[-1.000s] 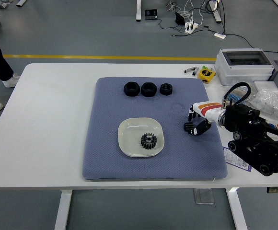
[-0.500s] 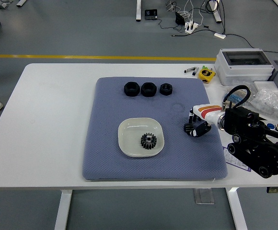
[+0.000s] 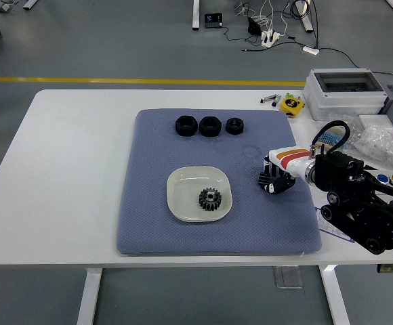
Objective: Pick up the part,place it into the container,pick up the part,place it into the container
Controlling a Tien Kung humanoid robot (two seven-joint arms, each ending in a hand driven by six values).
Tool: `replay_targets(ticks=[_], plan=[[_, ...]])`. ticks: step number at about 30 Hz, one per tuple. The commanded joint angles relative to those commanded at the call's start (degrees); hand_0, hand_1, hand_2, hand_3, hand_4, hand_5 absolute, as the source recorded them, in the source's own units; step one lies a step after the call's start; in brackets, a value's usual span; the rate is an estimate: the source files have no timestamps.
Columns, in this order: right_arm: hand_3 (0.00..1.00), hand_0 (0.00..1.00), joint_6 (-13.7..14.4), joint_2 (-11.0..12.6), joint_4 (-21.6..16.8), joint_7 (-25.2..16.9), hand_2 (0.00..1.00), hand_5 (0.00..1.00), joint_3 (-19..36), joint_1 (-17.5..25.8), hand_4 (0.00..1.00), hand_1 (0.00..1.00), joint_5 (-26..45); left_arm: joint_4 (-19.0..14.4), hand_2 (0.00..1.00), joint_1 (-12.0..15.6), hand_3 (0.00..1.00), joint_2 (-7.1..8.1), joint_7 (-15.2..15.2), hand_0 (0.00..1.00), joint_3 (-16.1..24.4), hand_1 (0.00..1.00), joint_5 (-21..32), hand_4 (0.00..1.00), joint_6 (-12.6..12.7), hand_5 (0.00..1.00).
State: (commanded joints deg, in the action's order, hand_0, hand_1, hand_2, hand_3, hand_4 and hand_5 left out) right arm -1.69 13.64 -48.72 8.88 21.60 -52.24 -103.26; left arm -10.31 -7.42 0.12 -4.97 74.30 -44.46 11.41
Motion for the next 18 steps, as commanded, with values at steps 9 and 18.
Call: replay_targets(ticks=[9,18], plan=[[0.434,0.360,0.5,0.1,0.1,0.1,0.445,0.330,-0.4,0.0,0.465,0.412,-0.8,0.0,0.685,0.0,0.583,-0.04,0.0,0.718,0.0,0.646,0.0,0.636,0.0,0.754],[0.435,0.361,0.8,1.1,-4.2,0.2,0.443,0.316,1.1,-0.2,0.470,0.411,-1.5,0.0,0.684,0.0,0.584,0.02,-0.1,0.719,0.0,0.646,-0.1,0.636,-0.1,0.754]])
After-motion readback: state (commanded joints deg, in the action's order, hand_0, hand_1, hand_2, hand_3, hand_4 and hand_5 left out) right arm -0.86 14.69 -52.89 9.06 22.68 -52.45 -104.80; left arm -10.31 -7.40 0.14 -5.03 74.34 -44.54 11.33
